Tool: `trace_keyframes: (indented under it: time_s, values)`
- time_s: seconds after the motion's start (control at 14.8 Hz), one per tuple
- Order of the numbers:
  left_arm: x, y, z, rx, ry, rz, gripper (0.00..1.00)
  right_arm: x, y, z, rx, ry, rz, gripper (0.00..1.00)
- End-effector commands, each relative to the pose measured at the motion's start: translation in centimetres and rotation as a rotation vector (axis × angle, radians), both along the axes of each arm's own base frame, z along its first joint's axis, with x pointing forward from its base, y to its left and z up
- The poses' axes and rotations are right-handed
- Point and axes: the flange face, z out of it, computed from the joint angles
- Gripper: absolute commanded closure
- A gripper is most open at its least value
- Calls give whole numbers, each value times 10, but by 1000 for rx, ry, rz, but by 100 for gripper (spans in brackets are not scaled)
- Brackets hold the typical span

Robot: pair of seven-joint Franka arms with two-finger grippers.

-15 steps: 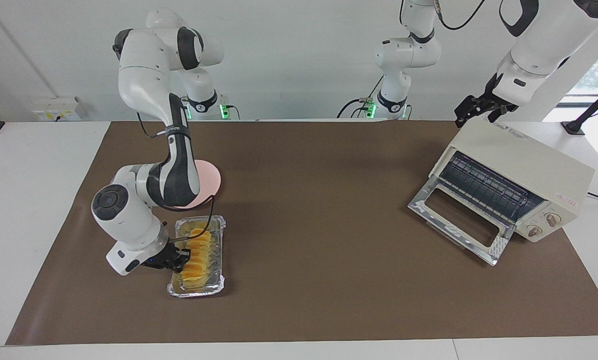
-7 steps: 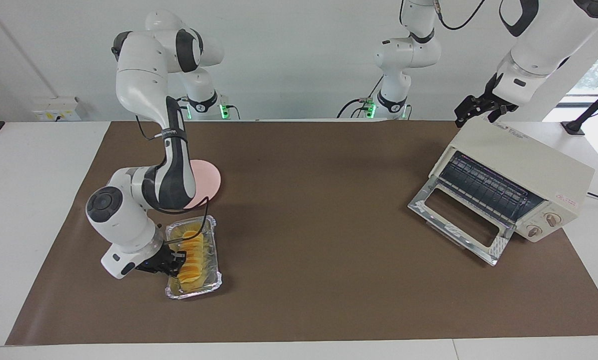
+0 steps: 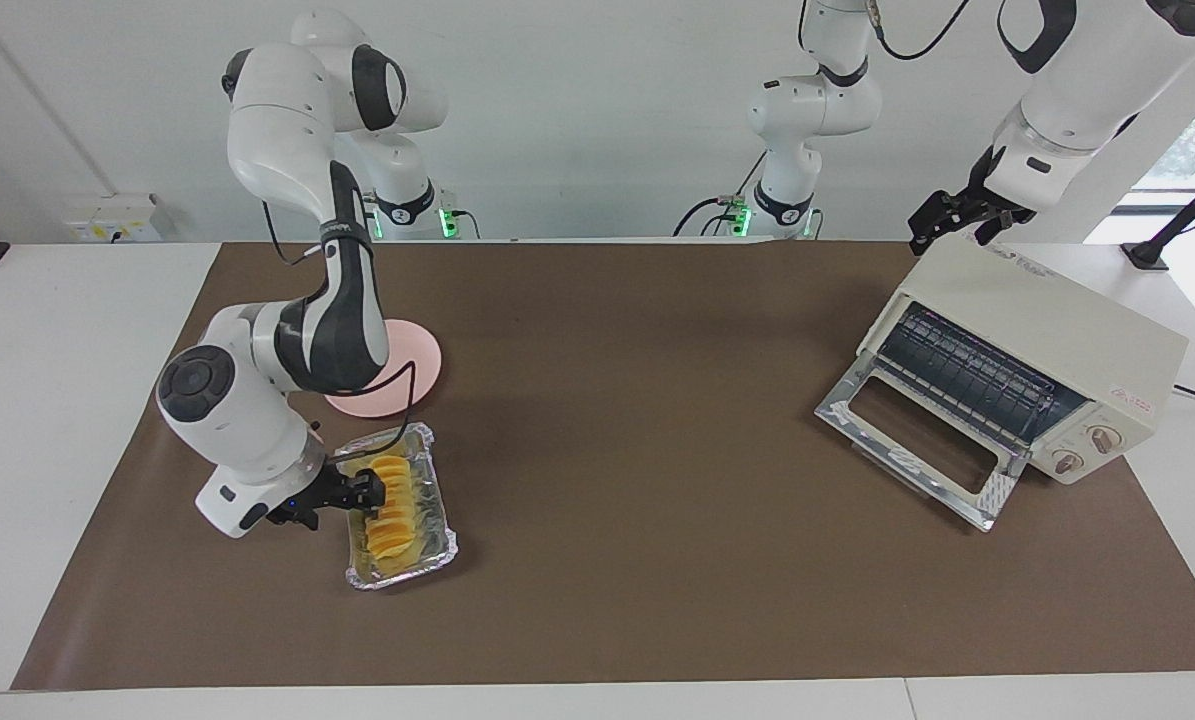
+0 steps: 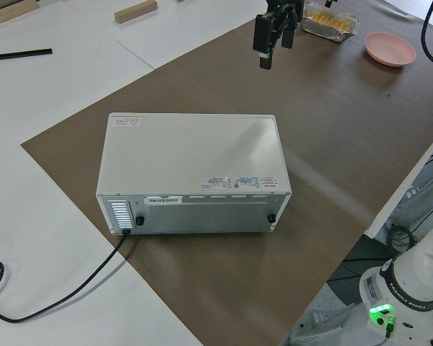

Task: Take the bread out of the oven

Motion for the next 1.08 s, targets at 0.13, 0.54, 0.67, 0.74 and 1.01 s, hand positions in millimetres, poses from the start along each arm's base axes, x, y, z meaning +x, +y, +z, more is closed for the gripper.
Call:
trace_keyframes:
  time_s: [0.13, 0.54, 0.67, 0.74, 1.01]
  values:
    - [-8, 2, 2, -16, -10, 6, 0, -14, 49, -6, -73, -4, 32, 0]
    - [-8, 3, 2, -18, -10, 7, 0, -34, 63, -39, -131, -39, 94, 0]
    - [-8, 3, 2, -16, -10, 7, 0, -38, 66, -43, -128, -48, 98, 0]
    - [-8, 2, 2, -18, -10, 6, 0, -38, 66, -45, -126, -59, 100, 0]
    - [-8, 2, 2, -18, -10, 6, 0, -45, 62, -57, -119, -94, 106, 1]
